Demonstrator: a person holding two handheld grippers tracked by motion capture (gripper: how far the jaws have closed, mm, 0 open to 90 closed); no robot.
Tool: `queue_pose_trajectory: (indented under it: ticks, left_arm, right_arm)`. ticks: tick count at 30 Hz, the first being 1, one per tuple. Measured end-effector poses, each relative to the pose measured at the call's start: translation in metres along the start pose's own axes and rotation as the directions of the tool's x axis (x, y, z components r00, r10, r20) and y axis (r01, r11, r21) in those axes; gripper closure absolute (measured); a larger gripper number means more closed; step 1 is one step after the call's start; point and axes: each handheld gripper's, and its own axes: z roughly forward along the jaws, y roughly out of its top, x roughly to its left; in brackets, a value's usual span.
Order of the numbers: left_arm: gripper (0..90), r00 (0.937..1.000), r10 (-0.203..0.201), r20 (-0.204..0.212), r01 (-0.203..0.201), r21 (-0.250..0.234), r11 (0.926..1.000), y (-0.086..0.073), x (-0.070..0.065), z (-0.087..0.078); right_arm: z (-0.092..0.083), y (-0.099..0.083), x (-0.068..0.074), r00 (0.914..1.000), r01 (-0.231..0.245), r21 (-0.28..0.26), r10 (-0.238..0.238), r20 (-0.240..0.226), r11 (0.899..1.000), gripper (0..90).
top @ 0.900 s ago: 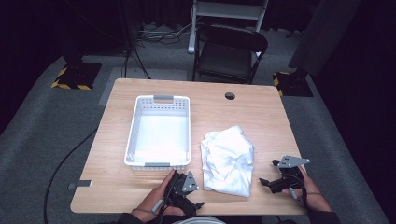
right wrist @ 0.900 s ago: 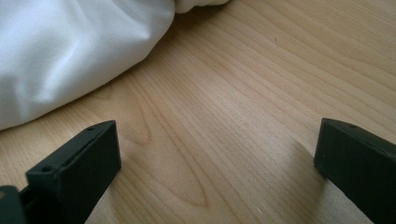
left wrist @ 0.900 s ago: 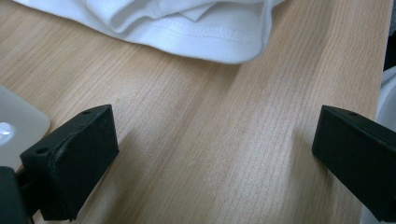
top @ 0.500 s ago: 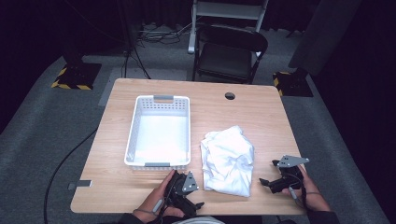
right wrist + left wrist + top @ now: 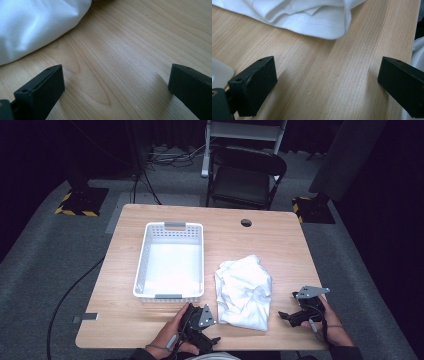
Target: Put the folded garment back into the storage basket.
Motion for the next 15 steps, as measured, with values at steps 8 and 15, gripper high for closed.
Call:
queue_pose_trajectory:
  ticks: [8, 15]
  left_arm:
    - [4.1, 0.9995, 0.028, -0.012, -0.028, -0.004, 0.9996, 0.006, -0.004, 0.000]
    - [4.4, 0.9989, 0.040, -0.026, -0.040, -0.020, 0.9990, 0.012, -0.005, -0.001]
  right_arm:
    - [0.000, -0.002, -0.001, 0.9999, -0.008, -0.015, 0.008, -0.006, 1.000, 0.5]
    - [0.001, -0.003, 0.000, 0.9999, -0.009, -0.028, 0.009, -0.007, 1.000, 0.3]
